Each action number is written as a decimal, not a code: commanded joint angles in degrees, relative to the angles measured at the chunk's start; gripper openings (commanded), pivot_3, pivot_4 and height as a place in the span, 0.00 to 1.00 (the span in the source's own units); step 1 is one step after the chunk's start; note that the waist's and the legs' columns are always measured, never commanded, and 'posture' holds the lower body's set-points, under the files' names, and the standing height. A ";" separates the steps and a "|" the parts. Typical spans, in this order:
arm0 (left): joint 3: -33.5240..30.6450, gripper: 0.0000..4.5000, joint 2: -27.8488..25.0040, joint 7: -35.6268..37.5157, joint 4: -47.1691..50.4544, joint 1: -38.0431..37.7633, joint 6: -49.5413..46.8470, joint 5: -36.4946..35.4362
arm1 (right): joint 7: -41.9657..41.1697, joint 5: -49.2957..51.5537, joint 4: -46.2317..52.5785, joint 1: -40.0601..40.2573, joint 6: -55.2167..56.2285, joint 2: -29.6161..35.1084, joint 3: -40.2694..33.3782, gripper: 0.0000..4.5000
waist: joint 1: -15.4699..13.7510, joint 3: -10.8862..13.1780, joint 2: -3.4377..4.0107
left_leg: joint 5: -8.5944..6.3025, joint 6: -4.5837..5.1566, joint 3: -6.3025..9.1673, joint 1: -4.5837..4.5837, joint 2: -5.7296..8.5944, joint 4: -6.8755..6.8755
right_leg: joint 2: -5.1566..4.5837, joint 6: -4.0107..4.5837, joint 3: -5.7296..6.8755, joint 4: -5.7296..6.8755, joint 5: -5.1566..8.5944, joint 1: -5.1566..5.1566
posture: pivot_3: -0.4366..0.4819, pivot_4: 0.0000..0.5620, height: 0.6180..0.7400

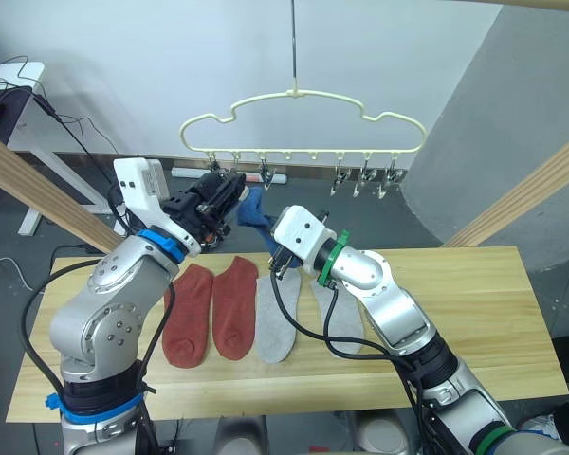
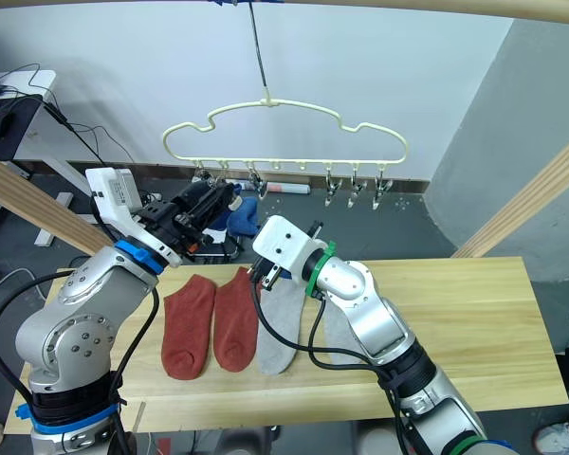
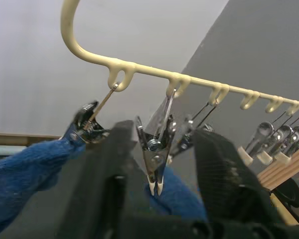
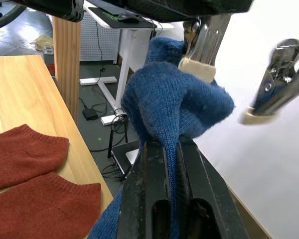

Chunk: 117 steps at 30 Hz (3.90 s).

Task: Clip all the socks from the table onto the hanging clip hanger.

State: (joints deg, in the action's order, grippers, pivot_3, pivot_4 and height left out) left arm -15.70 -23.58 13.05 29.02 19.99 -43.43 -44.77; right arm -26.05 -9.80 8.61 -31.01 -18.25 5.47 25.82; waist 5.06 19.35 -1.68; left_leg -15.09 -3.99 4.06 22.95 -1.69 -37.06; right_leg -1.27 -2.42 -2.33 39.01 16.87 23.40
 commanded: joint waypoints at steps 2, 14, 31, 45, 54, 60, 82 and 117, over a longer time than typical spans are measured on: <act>-0.81 0.66 -1.14 0.41 2.86 -0.62 0.94 -0.60 | -0.27 0.52 0.99 -0.82 1.20 -0.71 -0.39 0.00 | 0.01 0.00 0.00 | 0.00 0.00 0.01 0.00 0.00 0.00 | 0.00 0.00 0.00 0.00 0.00 0.00 | 0.33 0.60 1.00; -1.17 0.66 -6.27 3.14 7.62 -8.41 2.19 0.50 | 0.17 1.80 0.66 0.00 -0.93 -1.71 -1.53 0.00 | -0.02 0.00 0.00 | 0.00 0.00 0.10 0.00 -0.02 0.03 | 0.00 0.00 -0.05 0.01 0.00 0.05 | 0.34 0.59 1.00; 2.29 0.67 -6.36 5.08 9.38 -12.34 10.84 9.69 | -8.45 4.53 13.52 6.97 -6.01 9.13 -3.24 0.32 | -0.19 0.00 0.00 | -0.01 0.02 0.12 0.02 0.01 0.06 | -0.02 0.01 -0.02 -0.02 0.00 0.06 | 0.33 0.58 1.00; 13.03 0.67 3.32 4.73 4.63 -11.24 24.48 22.03 | -15.91 24.48 28.37 19.71 -4.46 22.19 -27.03 0.32 | 0.06 -0.03 -0.02 | -0.03 0.06 0.00 0.02 0.03 0.01 | 0.02 0.02 0.02 0.02 -0.02 -0.02 | 0.25 0.55 1.00; 17.55 0.67 8.41 2.63 1.02 -10.43 29.87 28.93 | -22.17 38.10 29.25 22.09 -11.17 31.92 -35.96 0.32 | 0.31 -0.03 -0.02 | -0.03 0.08 -0.11 -0.01 0.07 -0.05 | 0.02 0.00 -0.07 0.04 -0.05 -0.05 | 0.22 0.57 1.00; 18.71 0.67 10.39 1.70 -0.79 -9.69 30.40 31.51 | -23.58 43.42 28.05 18.73 -15.03 36.29 -36.07 0.52 | 0.68 -0.03 -0.02 | -0.02 0.10 -0.09 -0.01 0.04 -0.10 | 0.09 0.01 -0.06 0.04 -0.10 -0.08 | 0.22 0.58 1.00; 18.09 0.34 15.37 -2.10 -7.58 -5.15 34.26 36.72 | -19.47 44.06 29.28 16.77 -15.12 36.15 -32.07 0.68 | 0.71 -0.03 -0.02 | -0.02 0.09 -0.11 0.01 0.05 -0.19 | 0.08 -0.02 -0.06 0.05 -0.12 -0.08 | 0.20 0.59 1.00; 17.76 0.58 16.46 -4.33 -7.12 -0.09 28.97 37.84 | -18.37 43.60 29.32 18.52 -14.65 35.66 -31.67 0.68 | 1.23 -0.03 -0.02 | -0.02 0.10 -0.10 0.04 0.06 -0.38 | 0.08 -0.09 -0.07 0.08 -0.17 -0.12 | 0.21 0.58 1.00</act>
State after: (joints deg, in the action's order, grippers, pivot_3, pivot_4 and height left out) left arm 2.15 -7.22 9.17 19.65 19.42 -14.68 -7.49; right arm -44.49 32.89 35.92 -12.67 -34.03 41.33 -5.47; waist 6.29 19.31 -1.70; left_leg -15.12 -3.89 3.96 23.00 -1.63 -37.49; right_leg -1.18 -2.53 -2.40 39.09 16.69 23.28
